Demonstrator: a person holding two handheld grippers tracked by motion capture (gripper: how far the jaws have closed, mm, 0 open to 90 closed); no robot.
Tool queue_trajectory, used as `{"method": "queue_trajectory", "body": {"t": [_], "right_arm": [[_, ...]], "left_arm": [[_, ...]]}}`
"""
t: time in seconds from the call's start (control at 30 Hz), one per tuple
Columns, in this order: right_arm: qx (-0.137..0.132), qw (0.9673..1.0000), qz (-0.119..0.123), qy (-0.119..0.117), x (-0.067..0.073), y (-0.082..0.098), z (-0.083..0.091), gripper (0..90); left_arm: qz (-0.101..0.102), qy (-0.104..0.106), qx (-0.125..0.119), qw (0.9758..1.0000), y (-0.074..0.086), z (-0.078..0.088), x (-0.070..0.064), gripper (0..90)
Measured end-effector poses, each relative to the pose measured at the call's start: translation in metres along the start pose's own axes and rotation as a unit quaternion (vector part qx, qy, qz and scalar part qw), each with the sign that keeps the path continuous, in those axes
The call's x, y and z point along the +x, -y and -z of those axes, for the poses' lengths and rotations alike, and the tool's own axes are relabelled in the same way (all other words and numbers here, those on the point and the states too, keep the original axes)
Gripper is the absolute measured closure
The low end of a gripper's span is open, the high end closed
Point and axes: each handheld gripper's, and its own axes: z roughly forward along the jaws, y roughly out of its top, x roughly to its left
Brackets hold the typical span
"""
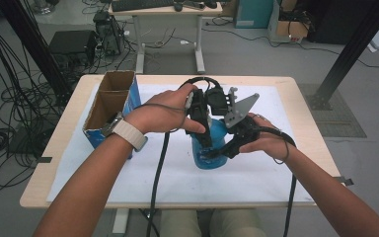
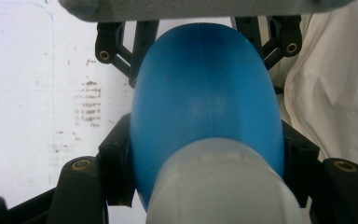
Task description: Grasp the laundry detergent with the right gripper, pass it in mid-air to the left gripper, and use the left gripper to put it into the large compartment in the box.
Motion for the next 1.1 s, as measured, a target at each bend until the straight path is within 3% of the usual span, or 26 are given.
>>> {"method": "queue_trajectory", "body": {"t": [1.1], "right_arm": [[0.002,1.0,0.003,0.0,-0.0056,-0.0025,0.0023,43.4]], "left_arm": [[-0.004,0.0,-0.002,1.0,-0.0003,0.0027,0.0063,37.2]]}}
